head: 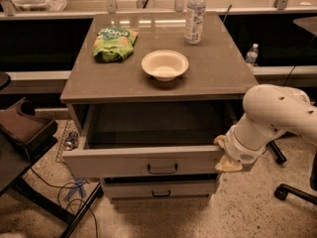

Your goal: Open top drawer

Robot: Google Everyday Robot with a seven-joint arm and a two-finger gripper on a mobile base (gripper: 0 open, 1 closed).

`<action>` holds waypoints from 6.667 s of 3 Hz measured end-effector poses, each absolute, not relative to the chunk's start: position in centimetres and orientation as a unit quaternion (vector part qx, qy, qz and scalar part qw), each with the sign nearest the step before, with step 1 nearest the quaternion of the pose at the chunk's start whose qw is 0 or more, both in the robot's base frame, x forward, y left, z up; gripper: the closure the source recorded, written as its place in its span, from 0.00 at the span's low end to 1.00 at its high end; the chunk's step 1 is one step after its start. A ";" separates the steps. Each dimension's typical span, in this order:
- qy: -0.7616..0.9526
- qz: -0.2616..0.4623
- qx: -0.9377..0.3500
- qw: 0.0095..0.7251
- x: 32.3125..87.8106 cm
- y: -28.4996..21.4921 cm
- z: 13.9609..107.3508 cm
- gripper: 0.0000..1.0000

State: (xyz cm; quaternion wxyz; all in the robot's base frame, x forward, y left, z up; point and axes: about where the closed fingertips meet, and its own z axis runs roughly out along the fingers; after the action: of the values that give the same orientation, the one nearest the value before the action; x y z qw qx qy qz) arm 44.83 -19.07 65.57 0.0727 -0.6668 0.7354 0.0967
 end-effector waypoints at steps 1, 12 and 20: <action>0.735 0.097 -0.667 0.073 44.8 -19.1 65.8 1.00; 0.737 0.079 -0.667 0.073 43.8 -19.7 67.6 0.28; 0.716 0.072 -0.685 0.117 50.8 -22.3 64.3 1.00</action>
Offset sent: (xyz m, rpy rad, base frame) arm -0.2251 -0.0671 0.1330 -0.5253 0.1110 0.2490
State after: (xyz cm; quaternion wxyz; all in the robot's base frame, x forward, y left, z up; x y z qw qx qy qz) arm 50.83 -22.29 64.30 0.1174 -0.6846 0.7158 0.0722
